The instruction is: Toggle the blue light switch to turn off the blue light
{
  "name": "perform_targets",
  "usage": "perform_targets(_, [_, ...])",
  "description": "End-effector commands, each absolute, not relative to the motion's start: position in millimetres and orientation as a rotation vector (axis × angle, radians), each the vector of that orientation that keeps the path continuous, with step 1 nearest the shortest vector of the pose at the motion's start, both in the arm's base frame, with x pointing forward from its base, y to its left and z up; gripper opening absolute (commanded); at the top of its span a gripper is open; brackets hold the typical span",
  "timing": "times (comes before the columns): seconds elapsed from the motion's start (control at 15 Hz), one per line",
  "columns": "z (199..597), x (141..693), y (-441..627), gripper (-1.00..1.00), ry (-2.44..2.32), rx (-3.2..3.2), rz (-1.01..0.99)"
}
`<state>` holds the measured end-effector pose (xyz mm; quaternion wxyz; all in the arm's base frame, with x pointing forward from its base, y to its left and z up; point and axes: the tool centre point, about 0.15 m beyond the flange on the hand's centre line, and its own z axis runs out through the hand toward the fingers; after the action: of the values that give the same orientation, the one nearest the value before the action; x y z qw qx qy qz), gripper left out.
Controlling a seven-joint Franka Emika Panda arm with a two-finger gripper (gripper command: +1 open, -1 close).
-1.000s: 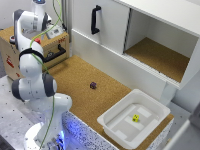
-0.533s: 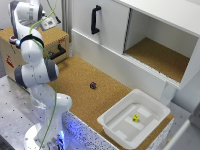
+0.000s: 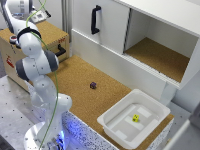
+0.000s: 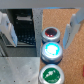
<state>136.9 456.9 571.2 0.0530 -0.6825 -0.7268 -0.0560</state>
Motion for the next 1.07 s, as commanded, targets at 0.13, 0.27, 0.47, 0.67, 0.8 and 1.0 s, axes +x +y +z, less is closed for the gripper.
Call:
perform_targets(0.13, [570.4, 156.9, 530.9, -1.0, -2.316, -2.088, 0.022])
perform_targets(0.27, [558.0, 153.5, 539.0, -1.0, -2.311, -2.065, 0.038])
perform_targets(0.47, [539.3, 152.0, 538.7, -1.0, -2.303, -2.064, 0.088])
perform_targets(0.67, [526.2, 149.3, 533.8, -1.0, -2.274, -2.082, 0.12])
perform_targets(0.8, [521.2, 147.0, 535.7, -1.0, -2.259, -2.082, 0.124])
perform_targets(1.0, [504.9, 145.5, 534.6, -1.0, -2.196, -2.088, 0.109])
